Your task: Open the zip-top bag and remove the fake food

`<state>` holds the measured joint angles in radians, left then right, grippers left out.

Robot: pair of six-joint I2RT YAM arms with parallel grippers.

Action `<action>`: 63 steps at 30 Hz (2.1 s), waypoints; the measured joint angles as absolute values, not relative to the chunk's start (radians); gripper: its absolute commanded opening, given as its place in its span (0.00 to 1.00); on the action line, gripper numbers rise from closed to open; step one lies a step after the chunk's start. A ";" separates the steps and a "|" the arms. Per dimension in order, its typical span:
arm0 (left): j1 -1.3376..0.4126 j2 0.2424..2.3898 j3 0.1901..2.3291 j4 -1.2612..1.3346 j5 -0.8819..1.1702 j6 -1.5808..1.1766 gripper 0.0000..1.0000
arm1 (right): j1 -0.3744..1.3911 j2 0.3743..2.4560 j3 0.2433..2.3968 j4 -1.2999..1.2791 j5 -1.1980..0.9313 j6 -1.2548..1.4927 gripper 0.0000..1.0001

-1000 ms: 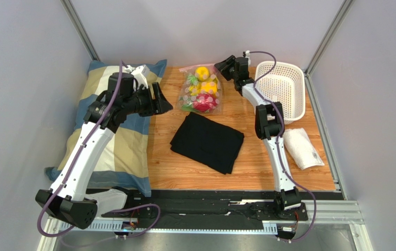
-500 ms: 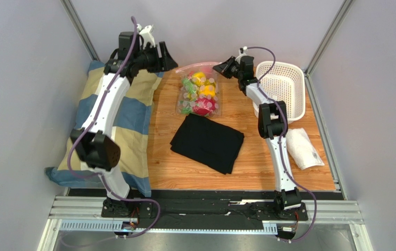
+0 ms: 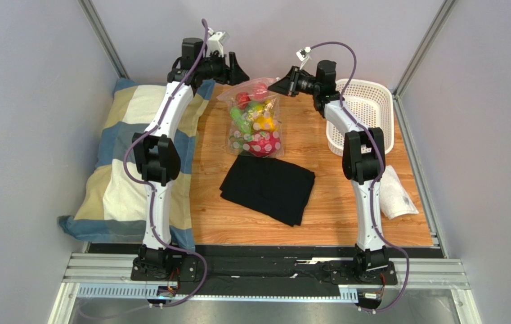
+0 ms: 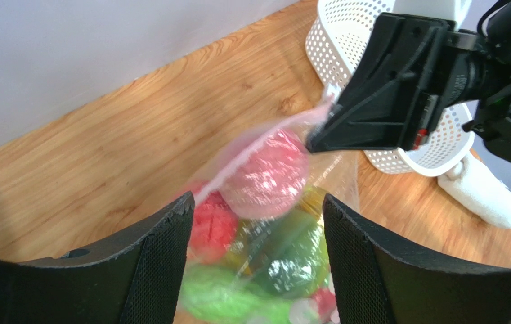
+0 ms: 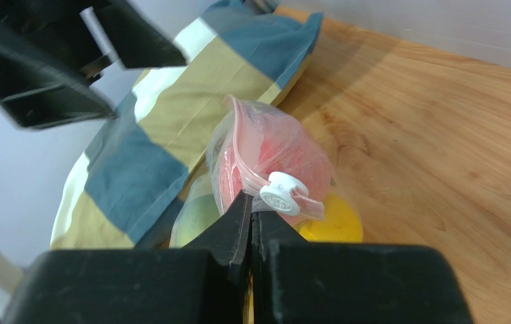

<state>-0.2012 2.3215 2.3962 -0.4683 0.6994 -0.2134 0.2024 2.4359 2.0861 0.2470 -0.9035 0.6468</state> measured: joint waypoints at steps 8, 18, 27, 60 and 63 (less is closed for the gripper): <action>-0.237 2.302 2.314 -0.359 0.786 -0.185 0.81 | 0.210 2.355 2.053 0.184 -1.072 0.525 0.00; -0.247 2.312 2.418 -0.378 0.955 -0.091 0.67 | 0.233 2.353 2.118 0.102 -1.178 0.472 0.00; -0.241 2.321 2.442 -0.403 0.977 -0.020 0.48 | 0.234 2.378 2.282 0.095 -1.223 0.520 0.00; -0.239 2.296 2.271 -0.192 0.987 -0.154 0.70 | 0.207 2.523 2.388 0.345 -1.220 0.809 0.00; -0.239 2.297 2.281 -0.181 0.987 -0.208 0.71 | 0.212 2.523 2.387 0.360 -1.213 0.809 0.00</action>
<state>-0.2386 2.2967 2.2810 -0.1810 0.9871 -0.2081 0.2115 2.5233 2.3867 0.3595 -1.2129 0.8093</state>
